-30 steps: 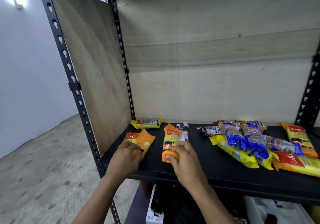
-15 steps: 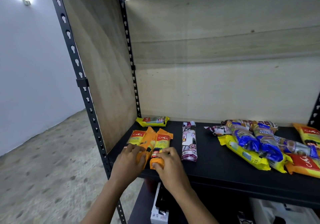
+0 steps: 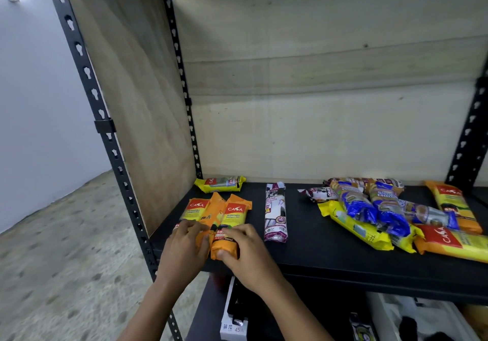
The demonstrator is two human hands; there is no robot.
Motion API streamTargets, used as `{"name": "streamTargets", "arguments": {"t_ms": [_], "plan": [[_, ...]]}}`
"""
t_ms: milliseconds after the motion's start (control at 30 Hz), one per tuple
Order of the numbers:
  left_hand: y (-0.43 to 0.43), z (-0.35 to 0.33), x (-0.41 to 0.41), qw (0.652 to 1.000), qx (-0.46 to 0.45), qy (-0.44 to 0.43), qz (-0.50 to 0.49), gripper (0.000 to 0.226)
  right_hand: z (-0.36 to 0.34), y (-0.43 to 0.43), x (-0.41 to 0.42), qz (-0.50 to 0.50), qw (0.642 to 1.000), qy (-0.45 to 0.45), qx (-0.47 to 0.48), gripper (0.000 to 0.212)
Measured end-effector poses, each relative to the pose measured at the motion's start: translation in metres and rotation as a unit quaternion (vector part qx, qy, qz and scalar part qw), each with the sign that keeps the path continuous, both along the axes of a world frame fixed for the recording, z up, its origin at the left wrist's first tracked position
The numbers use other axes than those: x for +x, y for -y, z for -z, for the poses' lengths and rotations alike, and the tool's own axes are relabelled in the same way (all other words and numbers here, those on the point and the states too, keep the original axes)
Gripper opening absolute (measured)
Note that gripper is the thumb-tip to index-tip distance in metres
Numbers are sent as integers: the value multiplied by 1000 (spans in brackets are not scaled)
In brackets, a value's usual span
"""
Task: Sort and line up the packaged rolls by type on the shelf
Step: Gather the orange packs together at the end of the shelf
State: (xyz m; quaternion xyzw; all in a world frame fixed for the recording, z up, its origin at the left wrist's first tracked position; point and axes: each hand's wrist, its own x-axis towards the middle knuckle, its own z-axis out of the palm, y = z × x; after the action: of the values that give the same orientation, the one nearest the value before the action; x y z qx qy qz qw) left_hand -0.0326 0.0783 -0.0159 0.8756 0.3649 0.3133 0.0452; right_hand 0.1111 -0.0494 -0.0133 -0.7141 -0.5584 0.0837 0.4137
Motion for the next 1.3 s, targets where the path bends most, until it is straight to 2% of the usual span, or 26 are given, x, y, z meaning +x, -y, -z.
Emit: {"name": "streamTargets", "arguments": {"t_ms": [133, 400, 633, 867, 1100, 1300], "plan": [[14, -6, 11, 998, 11, 64, 1, 30, -15, 23, 16, 11, 1000, 3, 25, 47], [63, -23, 79, 988, 29, 87, 123, 13, -32, 87, 67, 119, 988, 21, 96, 30], [116, -34, 143, 972, 21, 76, 223, 13, -35, 156, 113, 200, 974, 31, 102, 29], [177, -53, 206, 946, 36, 90, 309, 18, -48, 237, 159, 295, 945, 60, 130, 17], [243, -67, 268, 924, 59, 68, 371, 23, -58, 295, 211, 375, 919, 74, 97, 14], [281, -71, 313, 916, 164, 21, 367, 28, -51, 317, 261, 408, 910, 78, 8, 19]]}}
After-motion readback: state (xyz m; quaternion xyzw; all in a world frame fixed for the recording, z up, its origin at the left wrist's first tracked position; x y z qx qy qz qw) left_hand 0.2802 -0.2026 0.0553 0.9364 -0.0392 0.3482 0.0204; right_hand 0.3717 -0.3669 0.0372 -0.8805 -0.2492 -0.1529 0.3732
